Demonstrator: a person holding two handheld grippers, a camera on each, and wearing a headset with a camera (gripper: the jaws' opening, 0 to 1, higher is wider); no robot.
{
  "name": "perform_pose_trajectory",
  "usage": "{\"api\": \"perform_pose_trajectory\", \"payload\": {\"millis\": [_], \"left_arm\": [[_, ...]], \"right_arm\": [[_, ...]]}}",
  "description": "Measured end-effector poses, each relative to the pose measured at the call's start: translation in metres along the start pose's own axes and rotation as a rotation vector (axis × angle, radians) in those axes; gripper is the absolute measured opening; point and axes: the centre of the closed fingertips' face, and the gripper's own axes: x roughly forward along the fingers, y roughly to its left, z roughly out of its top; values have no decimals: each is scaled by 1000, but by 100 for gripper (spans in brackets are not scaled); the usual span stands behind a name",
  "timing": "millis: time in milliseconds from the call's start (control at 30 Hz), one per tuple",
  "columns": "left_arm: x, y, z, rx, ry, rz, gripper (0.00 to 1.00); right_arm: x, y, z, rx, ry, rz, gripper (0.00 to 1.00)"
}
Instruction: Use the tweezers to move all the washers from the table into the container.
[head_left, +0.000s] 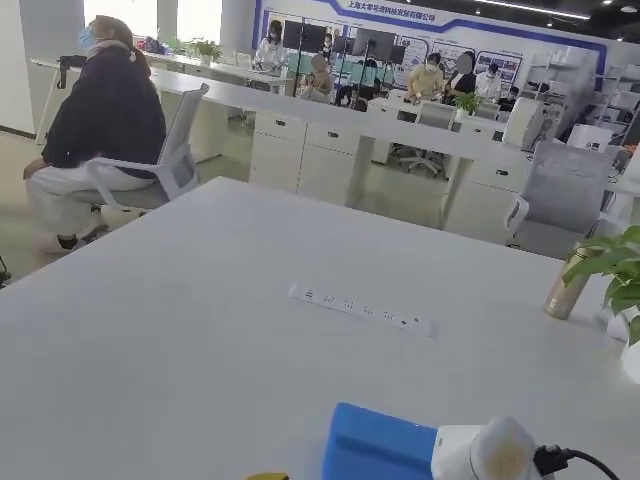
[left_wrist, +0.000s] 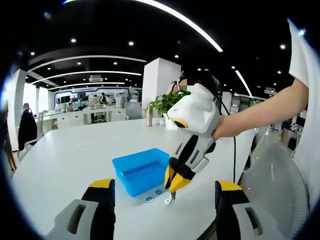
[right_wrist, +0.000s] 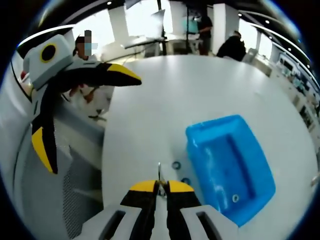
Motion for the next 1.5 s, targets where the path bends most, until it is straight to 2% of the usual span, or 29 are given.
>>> {"api": "perform_pose_trajectory", "payload": {"millis": [167, 567, 833, 1000, 1100, 1367, 1400, 1500], "left_arm": [[-1, 1, 1, -8, -5, 6, 83], [0, 2, -1, 0, 4, 8, 82], [0, 0, -2, 3, 9, -1, 82], [0, 0, -1, -2, 4, -1, 82], [-2, 1, 5, -12, -31, -1, 83], [-2, 2, 5, -11, -30, 5, 82], [-2, 3, 4, -12, -27, 8, 82], [-2, 3, 5, -11, -30, 10, 82]], "right_arm": [[3, 2, -1, -59, 2, -7, 3], [0, 2, -7, -59, -16, -55, 2], [-14, -3, -9, 15, -35, -49, 2], [-30, -10, -4, 66, -78, -53, 3], [-42, -13, 5, 122, -115, -57, 3], [-66, -34, 31, 219, -217, -78, 3], [-68, -38, 35, 249, -236, -84, 3], [-71, -48, 39, 277, -252, -91, 3]]}}
